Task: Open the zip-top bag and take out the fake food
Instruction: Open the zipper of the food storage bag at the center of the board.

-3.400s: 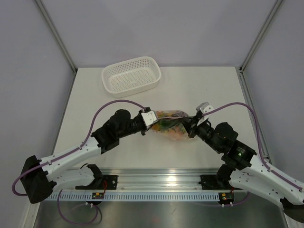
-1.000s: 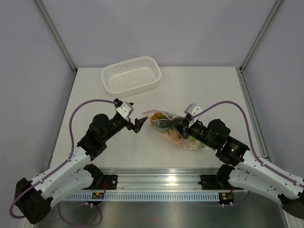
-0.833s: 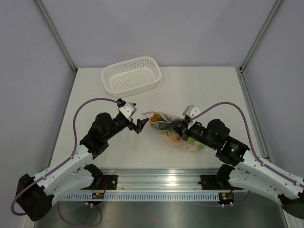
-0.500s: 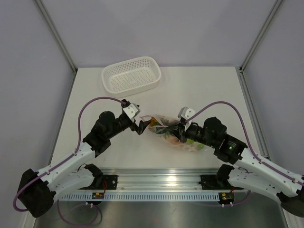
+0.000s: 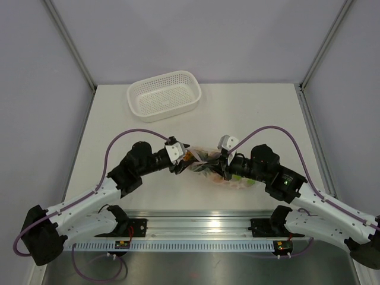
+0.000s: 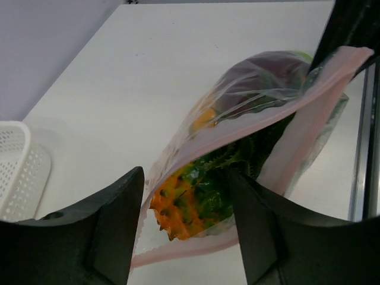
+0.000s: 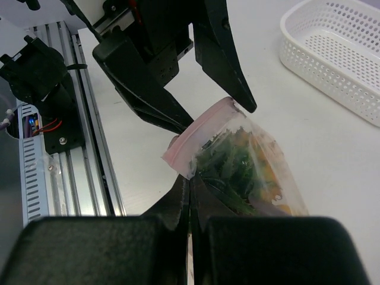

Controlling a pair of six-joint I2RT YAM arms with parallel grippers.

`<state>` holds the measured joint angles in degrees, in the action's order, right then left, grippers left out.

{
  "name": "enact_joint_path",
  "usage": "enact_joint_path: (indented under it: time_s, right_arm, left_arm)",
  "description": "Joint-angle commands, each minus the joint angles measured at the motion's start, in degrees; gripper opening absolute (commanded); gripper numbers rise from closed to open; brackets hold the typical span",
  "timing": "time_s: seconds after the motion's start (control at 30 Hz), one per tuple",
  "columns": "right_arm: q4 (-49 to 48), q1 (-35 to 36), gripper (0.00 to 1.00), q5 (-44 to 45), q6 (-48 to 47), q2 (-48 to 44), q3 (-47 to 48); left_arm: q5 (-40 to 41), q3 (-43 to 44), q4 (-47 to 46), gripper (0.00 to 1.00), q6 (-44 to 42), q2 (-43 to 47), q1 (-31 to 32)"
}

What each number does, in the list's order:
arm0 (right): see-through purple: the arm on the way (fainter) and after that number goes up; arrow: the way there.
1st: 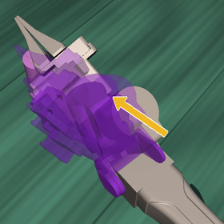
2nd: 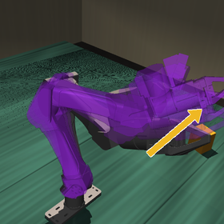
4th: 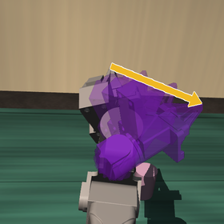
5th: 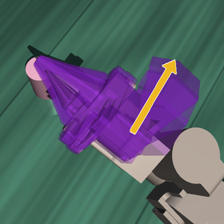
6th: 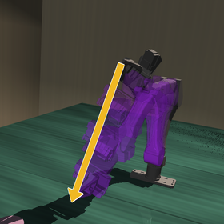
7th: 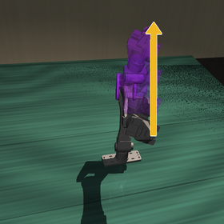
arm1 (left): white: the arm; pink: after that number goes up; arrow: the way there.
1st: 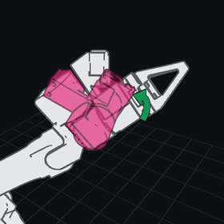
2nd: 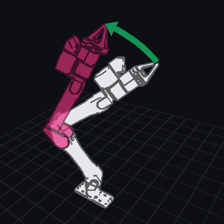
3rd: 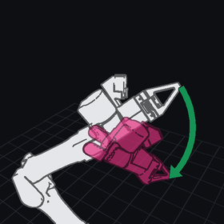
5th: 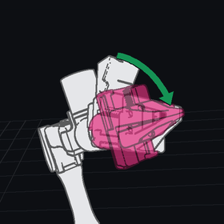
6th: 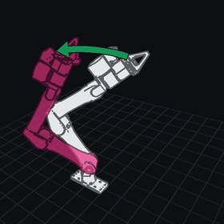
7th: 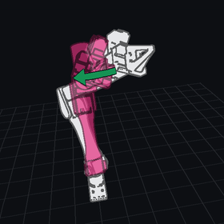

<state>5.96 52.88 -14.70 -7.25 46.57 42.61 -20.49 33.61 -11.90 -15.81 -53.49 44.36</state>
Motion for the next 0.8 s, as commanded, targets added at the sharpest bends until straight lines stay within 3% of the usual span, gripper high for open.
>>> enact_joint_path:
  time_s: [0.0,0.07,0.33,0.37,0.47,0.6,0.77]
  right_arm:
    - [-1.7,0.1,0.0,-1.0,-0.6,0.3,3.2]
    - [-1.6,0.1,0.0,-1.0,-0.5,0.5,3.3]
    - [-0.5,0.1,0.0,-1.2,-0.4,1.9,4.1]
    - [-0.3,0.1,0.0,-1.4,-0.4,1.9,4.2]
    - [0.2,0.0,0.0,-1.8,-0.4,3.2,4.8]
    - [1.7,0.1,0.02,-3.1,-0.5,5.7,6.4]
    - [3.4,0.1,0.16,-4.4,-0.6,9.1,7.8]
  left_arm:
    - [-4.6,5.3,2.8,0.54,-3.6,-2.1,0.3]
    - [-4.2,6.0,4.0,0.44,-3.3,-3.2,0.3]
    - [-1.9,5.7,3.4,0.22,-1.6,-1.9,0.3]
    - [-1.7,5.5,3.2,0.11,-1.4,-1.7,0.3]
    - [0.5,4.2,2.1,0.0,-1.0,-0.6,0.3]
    - [2.5,2.6,0.7,0.0,-0.5,1.5,0.3]
    - [7.1,2.1,0.3,0.0,0.1,1.7,0.2]
